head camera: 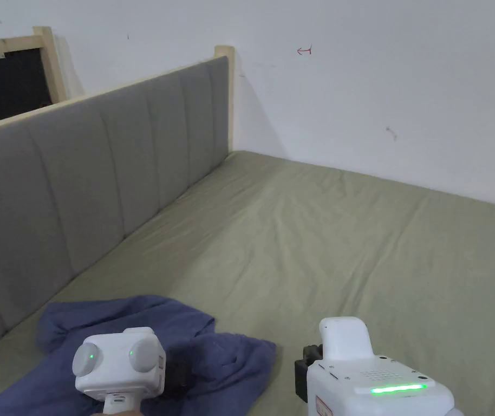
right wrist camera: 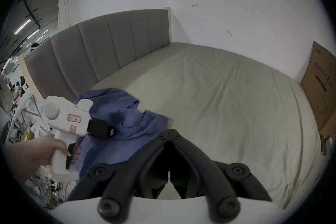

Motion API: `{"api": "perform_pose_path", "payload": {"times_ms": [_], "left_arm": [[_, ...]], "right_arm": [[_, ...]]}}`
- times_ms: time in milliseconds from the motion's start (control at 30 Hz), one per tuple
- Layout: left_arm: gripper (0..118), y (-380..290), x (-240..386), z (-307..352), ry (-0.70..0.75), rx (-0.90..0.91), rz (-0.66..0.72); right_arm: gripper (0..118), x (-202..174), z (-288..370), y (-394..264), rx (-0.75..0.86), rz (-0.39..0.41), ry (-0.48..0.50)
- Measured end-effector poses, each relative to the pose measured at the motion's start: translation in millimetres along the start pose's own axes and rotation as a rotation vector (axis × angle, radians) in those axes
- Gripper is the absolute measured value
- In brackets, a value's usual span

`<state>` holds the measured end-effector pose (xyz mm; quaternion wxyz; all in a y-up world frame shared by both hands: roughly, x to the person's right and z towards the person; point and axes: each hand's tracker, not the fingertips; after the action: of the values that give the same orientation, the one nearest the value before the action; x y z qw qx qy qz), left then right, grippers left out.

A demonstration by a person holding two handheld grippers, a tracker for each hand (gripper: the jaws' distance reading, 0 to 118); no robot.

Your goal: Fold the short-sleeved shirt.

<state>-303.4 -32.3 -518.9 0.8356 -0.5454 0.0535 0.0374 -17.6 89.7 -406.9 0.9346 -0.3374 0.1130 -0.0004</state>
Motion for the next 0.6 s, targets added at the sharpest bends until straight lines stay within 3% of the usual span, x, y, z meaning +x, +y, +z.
{"api": "perform_pose_path", "payload": {"times_ms": [167, 200, 233, 267, 300, 400, 500, 600], "left_arm": [[117, 6, 1, 4, 0.0, -0.058, -0.018], [106, 2, -3, 10, -0.014, -0.039, -0.016], [87, -2, -5, 20, -0.037, 0.007, -0.019], [56, -8, -10, 31, -0.027, 0.063, -0.03], [5, -14, -16, 44, -0.005, 0.125, -0.033], [1, -31, -40, 72, 0.043, 0.192, -0.036], [1, -36, -66, 111, -0.069, 0.279, 0.018], [1, -36, -75, 159, 0.009, 0.396, 0.005]], "right_arm": [[0, 5, 1, -7, -0.017, -0.025, 0.019], [0, 7, 3, -8, -0.017, -0.025, 0.018], [0, 9, 5, -8, -0.018, -0.024, 0.017], [0, 11, 8, -9, -0.019, -0.024, 0.017], [0, 13, 11, -9, -0.019, -0.023, 0.016], [0, 18, 22, -9, -0.009, -0.017, 0.008], [0, 24, 39, -7, 0.013, -0.028, 0.005], [0, 30, 62, -4, 0.064, -0.035, -0.01]]}}
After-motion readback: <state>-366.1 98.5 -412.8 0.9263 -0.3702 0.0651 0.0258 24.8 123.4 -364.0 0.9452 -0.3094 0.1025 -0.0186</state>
